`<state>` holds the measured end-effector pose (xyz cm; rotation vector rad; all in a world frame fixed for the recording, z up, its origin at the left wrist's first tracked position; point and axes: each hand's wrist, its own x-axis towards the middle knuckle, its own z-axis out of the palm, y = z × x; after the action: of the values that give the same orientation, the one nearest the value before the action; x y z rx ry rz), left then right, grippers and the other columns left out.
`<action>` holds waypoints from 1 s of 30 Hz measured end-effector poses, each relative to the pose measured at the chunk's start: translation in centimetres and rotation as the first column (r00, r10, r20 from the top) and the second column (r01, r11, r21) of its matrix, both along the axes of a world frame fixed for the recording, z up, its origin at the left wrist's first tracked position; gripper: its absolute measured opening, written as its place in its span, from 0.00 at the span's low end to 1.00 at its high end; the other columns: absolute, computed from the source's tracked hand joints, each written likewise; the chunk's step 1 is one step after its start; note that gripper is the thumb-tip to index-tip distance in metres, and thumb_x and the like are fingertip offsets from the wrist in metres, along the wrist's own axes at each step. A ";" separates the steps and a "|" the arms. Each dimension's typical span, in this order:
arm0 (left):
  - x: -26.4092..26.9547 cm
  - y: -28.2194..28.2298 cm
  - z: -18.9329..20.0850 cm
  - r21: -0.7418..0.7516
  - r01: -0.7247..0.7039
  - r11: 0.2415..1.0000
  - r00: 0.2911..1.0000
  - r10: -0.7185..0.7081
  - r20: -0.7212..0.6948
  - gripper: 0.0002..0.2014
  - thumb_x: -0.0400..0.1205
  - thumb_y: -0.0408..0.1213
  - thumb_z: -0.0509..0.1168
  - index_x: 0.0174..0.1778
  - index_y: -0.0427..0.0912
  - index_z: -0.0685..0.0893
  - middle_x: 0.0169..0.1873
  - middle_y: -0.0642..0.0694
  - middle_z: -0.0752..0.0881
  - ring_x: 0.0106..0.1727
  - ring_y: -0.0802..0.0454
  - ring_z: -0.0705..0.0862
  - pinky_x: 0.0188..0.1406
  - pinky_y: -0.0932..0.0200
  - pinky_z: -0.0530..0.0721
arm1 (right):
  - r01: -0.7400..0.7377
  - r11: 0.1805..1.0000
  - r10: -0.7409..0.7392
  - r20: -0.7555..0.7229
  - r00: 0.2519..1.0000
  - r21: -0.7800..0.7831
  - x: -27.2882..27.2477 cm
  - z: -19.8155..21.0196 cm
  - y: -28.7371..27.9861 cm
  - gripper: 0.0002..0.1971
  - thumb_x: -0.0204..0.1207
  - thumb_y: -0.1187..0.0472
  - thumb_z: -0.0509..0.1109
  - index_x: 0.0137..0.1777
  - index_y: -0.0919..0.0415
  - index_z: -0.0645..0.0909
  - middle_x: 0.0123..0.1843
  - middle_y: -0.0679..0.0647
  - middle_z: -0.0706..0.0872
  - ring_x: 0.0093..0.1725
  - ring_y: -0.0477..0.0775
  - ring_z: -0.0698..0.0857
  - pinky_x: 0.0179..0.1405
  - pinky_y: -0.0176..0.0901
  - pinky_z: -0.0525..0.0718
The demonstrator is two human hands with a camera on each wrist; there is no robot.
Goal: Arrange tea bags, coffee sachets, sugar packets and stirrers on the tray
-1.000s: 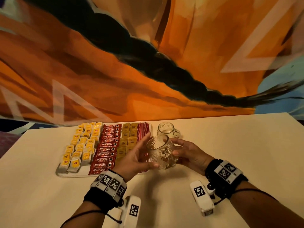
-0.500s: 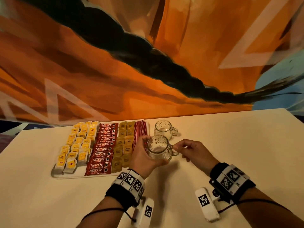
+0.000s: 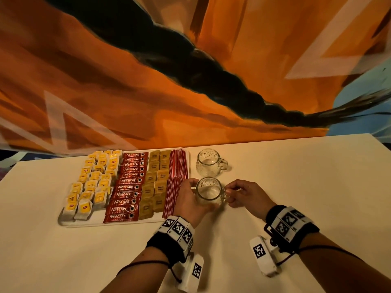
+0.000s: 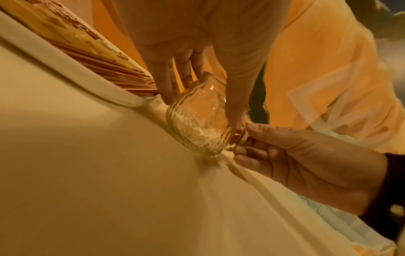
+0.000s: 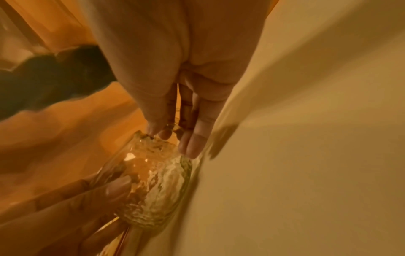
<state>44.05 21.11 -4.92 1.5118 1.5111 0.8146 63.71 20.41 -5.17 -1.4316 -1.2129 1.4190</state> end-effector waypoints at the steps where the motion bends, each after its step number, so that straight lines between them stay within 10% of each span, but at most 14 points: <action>1: 0.0 0.0 0.1 -0.004 -0.003 1.000 1.000 0.003 0.010 0.42 0.53 0.38 0.86 0.62 0.48 0.72 0.55 0.51 0.82 0.52 0.56 0.84 0.54 0.54 0.86 | -0.006 1.000 0.006 -0.003 1.000 -0.008 0.0 -0.1 0.2 0.03 0.79 0.68 0.70 0.50 0.68 0.83 0.39 0.62 0.84 0.34 0.51 0.85 0.45 0.49 0.89; 12: -0.2 0.4 -0.3 -0.027 -0.008 1.000 0.999 0.009 0.051 0.43 0.51 0.42 0.85 0.60 0.52 0.72 0.55 0.52 0.83 0.53 0.57 0.84 0.54 0.53 0.86 | -0.105 0.990 0.120 0.176 0.977 -0.091 1.1 1.6 6.3 0.08 0.80 0.60 0.70 0.55 0.53 0.88 0.50 0.66 0.87 0.42 0.57 0.81 0.42 0.48 0.80; 30: -0.6 1.1 -0.7 0.007 0.041 0.999 0.998 -0.041 0.052 0.46 0.54 0.45 0.85 0.67 0.49 0.70 0.61 0.53 0.79 0.57 0.60 0.82 0.58 0.57 0.85 | -0.205 0.974 0.224 0.281 0.933 -0.094 -0.6 2.1 7.0 0.11 0.82 0.63 0.67 0.61 0.60 0.86 0.45 0.49 0.88 0.39 0.40 0.84 0.35 0.28 0.78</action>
<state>43.45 22.26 -5.65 1.5097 1.4362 0.8293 63.11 27.42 -3.07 -1.6344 -1.5625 1.4363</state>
